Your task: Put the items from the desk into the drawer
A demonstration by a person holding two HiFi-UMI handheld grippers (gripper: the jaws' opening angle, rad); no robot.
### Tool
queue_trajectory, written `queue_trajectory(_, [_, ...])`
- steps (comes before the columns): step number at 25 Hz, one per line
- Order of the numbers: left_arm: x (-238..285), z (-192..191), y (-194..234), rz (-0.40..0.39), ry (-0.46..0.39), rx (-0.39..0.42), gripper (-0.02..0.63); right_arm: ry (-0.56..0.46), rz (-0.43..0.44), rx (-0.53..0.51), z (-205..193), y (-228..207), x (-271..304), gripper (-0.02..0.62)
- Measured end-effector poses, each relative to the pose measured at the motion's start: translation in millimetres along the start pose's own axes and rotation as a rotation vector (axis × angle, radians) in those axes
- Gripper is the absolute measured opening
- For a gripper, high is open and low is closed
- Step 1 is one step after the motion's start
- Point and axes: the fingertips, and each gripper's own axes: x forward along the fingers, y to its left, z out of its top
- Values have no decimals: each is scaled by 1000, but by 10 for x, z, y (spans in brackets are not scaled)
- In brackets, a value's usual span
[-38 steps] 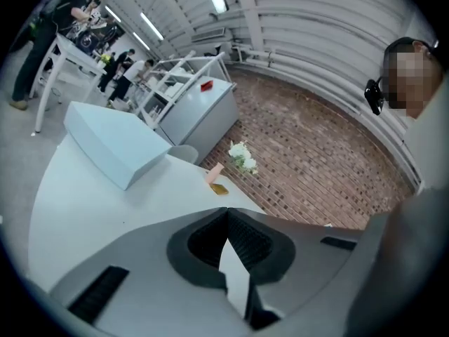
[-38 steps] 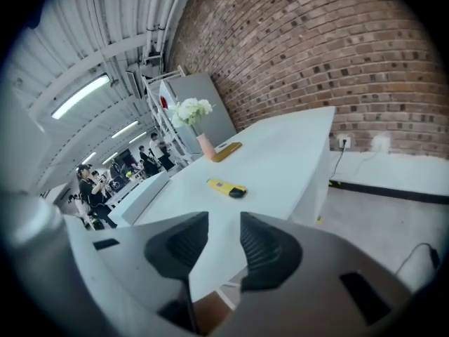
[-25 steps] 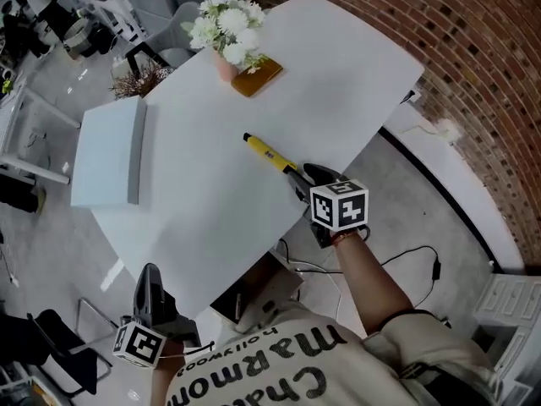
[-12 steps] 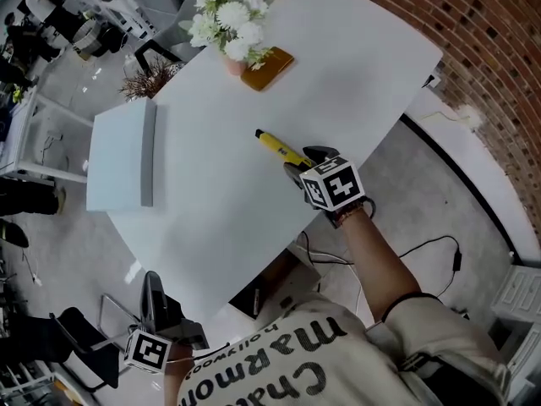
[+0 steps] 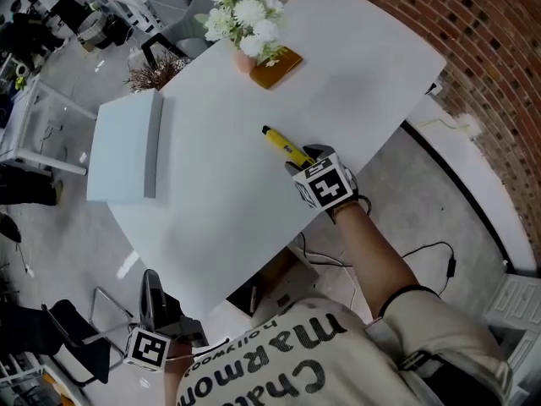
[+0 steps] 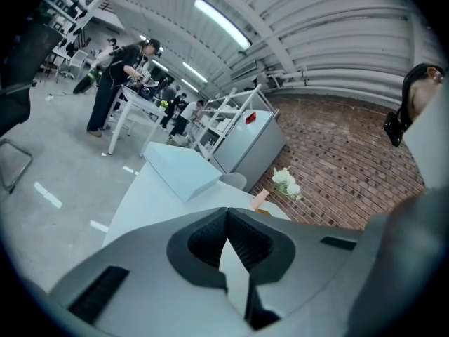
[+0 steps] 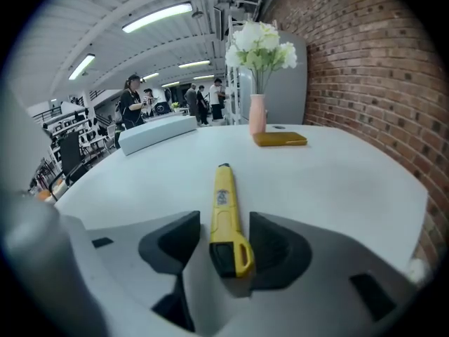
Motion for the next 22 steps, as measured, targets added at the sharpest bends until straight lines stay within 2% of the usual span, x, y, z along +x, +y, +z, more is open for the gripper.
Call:
queue_trajectory(3, [-28, 27, -31, -14, -16, -16, 2, 7, -4, 14, 3, -11, -9, 220])
queue_trajectory(6, [-64, 52, -32, -24, -25, -17, 2, 16, -26, 33, 4, -50, -18, 170])
queue_trajectory(14, [-154, 42, 28, -31, -50, -39, 2, 60, -52, 65, 21, -58, -33, 160])
queue_trajectory(18, [-184, 29, 43, -34, -62, -79, 2, 74, -53, 134, 9, -32, -68, 154])
queue_trajectory(22, [-205, 55, 24, -45, -75, -71, 2, 56, -17, 272, -5, 24, -106, 150])
